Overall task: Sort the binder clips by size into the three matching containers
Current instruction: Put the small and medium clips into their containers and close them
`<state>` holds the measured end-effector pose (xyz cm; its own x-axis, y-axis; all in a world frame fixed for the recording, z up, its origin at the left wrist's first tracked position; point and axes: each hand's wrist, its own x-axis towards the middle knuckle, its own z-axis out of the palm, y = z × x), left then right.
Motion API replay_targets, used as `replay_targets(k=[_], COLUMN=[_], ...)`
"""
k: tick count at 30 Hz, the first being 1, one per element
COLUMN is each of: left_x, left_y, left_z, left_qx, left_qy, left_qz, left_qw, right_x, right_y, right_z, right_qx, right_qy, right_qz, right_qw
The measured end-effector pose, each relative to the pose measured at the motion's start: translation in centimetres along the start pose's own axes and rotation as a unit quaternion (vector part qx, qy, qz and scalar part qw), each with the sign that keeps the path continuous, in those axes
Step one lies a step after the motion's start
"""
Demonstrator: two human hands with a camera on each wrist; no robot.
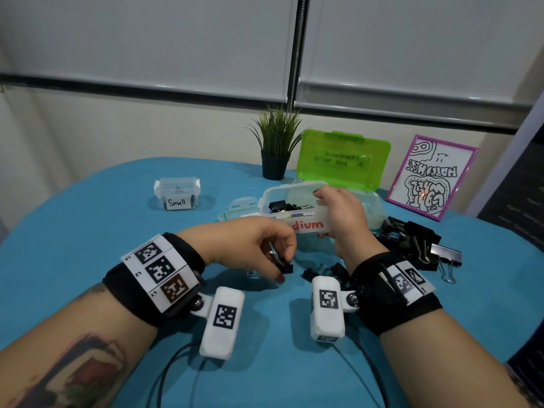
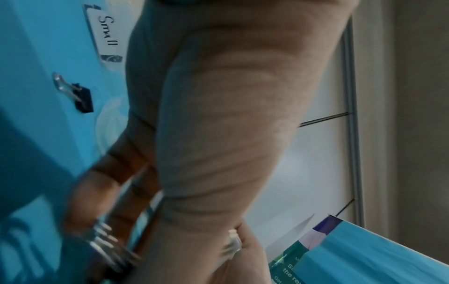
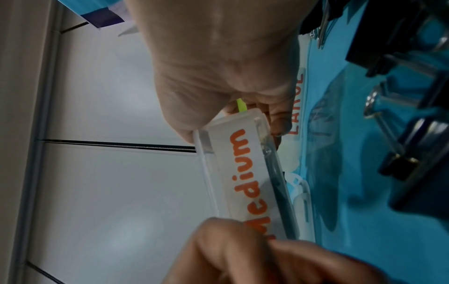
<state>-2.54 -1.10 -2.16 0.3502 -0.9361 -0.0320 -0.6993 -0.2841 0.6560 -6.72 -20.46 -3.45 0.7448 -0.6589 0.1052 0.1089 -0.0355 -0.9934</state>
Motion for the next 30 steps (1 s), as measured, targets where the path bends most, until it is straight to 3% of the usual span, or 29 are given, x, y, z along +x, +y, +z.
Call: replay_targets(k=[3, 6, 8, 10, 15, 21, 26, 30], left_x=[-0.4, -0.6, -0.5, -0.3, -0.3, -0.2, 0.4, 0.4], left_y=[0.6, 1.0, 0.8, 0.2, -0.4, -0.8, -1.1, -1.0], left_z=[-1.0, -2.2, -2.6, -2.7, -2.4, -1.7, -1.0, -0.9], left_qx=[-0.11, -0.187, -0.18, -0.115, 0.012, -0.097, -0.113, -0.087], left_qy=[0.067, 0.224, 0.308, 0.348, 0.336, 0.21, 0.217, 0.219], left_qz=[0.051, 0.103, 0.114, 0.084, 0.0, -0.033, -0.022, -0.03], left_qw=[0.99, 0.951, 0.927, 0.927, 0.942, 0.972, 0.969, 0.971], right_x=[-0.1, -0.3, -0.4, -0.6, -1.1, -1.9, -3.3, -5.0], right_y=[-0.1, 0.0, 0.0, 0.0, -0.2, -1.0, -3.0, -4.9], right_z=[0.1, 0.4, 0.6, 0.7, 0.8, 0.2, -2.1, -6.2], right_qx=[0.004, 0.014, 0.022, 0.02, 0.037, 0.007, -0.097, -0.295], right_qy=[-0.023, -0.051, -0.075, -0.107, -0.149, -0.157, -0.197, -0.192], right_qz=[0.004, 0.006, 0.008, 0.013, 0.023, 0.031, 0.047, 0.024], right_qw=[1.0, 0.999, 0.997, 0.994, 0.988, 0.987, 0.975, 0.936])
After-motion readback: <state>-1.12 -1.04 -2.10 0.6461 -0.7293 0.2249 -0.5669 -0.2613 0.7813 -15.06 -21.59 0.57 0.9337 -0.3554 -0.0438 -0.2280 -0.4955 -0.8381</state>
